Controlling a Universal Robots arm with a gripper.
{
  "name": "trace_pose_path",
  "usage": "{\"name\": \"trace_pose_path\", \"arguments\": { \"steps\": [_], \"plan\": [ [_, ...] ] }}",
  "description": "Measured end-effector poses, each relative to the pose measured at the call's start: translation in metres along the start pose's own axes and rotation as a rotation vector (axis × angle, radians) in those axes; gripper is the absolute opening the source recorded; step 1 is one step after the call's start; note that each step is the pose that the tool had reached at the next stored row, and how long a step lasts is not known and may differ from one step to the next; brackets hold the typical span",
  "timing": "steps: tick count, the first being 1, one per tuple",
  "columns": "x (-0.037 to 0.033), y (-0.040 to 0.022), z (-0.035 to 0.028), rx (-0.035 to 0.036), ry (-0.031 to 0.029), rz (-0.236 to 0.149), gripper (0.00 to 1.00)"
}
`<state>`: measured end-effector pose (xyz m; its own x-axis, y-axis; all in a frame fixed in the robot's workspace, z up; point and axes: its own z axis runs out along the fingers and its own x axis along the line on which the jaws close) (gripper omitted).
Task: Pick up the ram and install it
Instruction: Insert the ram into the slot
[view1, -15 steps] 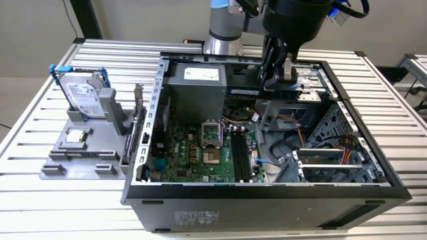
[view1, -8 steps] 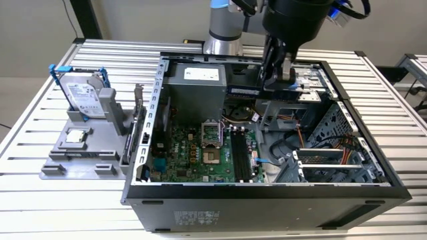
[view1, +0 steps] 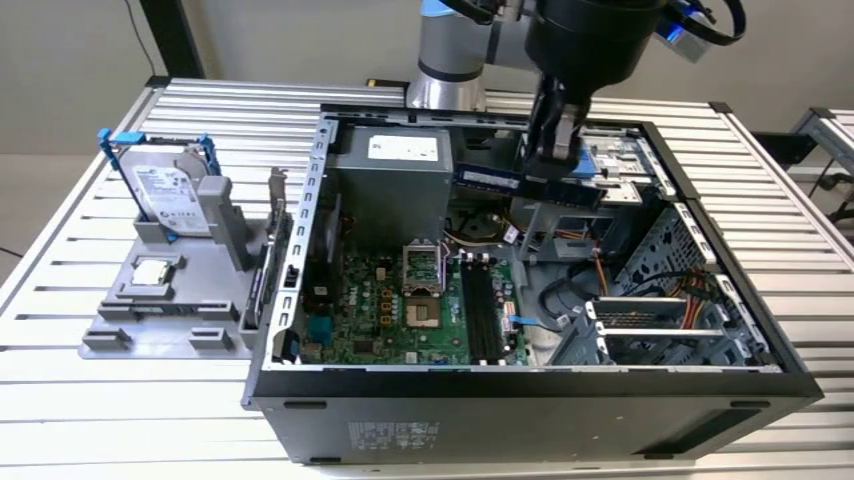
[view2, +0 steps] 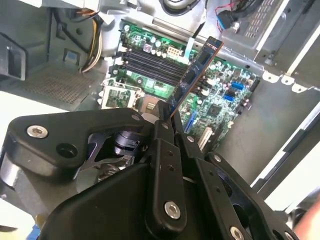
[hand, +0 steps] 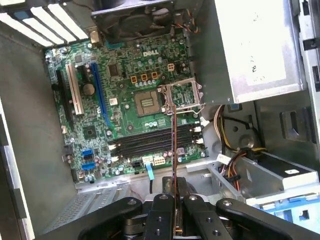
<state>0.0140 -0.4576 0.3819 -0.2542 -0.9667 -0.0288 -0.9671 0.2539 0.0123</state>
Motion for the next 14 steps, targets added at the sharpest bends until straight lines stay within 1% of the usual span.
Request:
{"name": "trace_pose_path", "arguments": {
  "steps": [14],
  "plan": [
    [0.0000,0.0000,0.0001,0.0069,-0.0031,0.239,0.00]
  ]
}}
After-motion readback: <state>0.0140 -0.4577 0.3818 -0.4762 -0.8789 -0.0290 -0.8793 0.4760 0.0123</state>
